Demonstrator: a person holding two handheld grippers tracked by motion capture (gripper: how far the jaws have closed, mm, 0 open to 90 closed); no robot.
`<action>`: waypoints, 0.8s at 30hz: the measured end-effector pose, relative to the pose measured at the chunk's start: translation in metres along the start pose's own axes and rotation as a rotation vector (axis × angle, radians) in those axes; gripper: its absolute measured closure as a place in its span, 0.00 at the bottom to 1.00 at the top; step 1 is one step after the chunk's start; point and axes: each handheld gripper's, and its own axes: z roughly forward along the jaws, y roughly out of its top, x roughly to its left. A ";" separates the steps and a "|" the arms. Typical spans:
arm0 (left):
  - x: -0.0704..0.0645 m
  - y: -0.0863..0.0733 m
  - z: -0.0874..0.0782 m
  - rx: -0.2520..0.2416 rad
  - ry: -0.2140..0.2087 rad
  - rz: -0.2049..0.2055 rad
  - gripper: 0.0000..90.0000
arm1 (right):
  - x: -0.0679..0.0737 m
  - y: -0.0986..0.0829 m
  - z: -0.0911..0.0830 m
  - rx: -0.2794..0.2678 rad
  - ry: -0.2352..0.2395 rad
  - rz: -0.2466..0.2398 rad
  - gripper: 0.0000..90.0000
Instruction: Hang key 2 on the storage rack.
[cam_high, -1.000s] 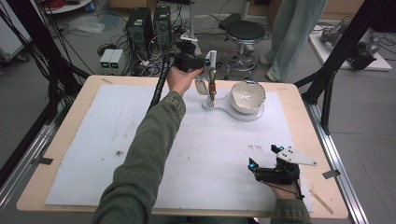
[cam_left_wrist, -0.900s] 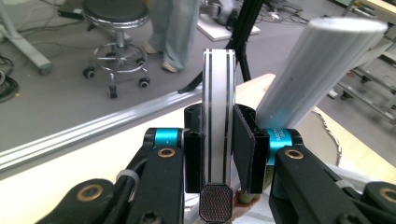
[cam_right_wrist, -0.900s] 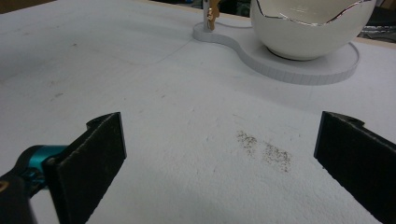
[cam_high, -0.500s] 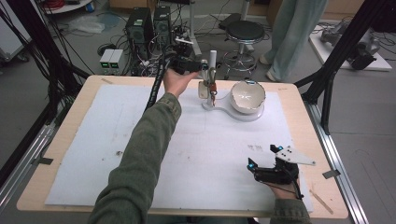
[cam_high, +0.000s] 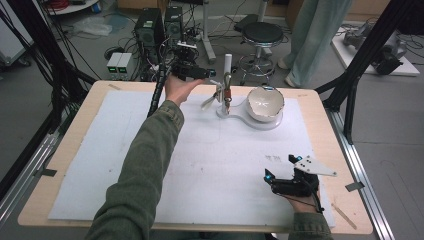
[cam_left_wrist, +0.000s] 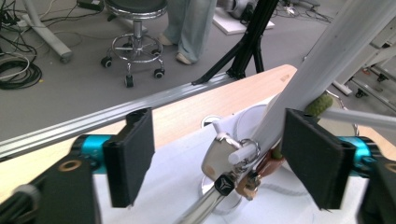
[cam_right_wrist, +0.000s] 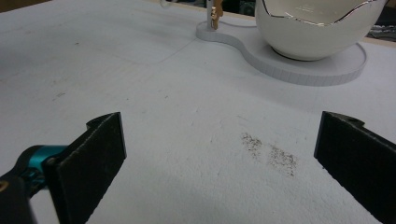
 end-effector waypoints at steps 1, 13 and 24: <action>0.001 -0.001 -0.001 0.002 0.001 0.001 0.24 | 0.000 0.000 0.000 0.000 -0.001 0.000 0.01; 0.009 -0.016 -0.019 0.025 0.010 0.007 0.04 | 0.000 0.000 0.002 0.003 -0.001 -0.006 0.01; 0.019 -0.046 -0.044 0.031 0.012 0.039 0.04 | 0.000 0.000 0.004 0.008 -0.001 -0.001 0.01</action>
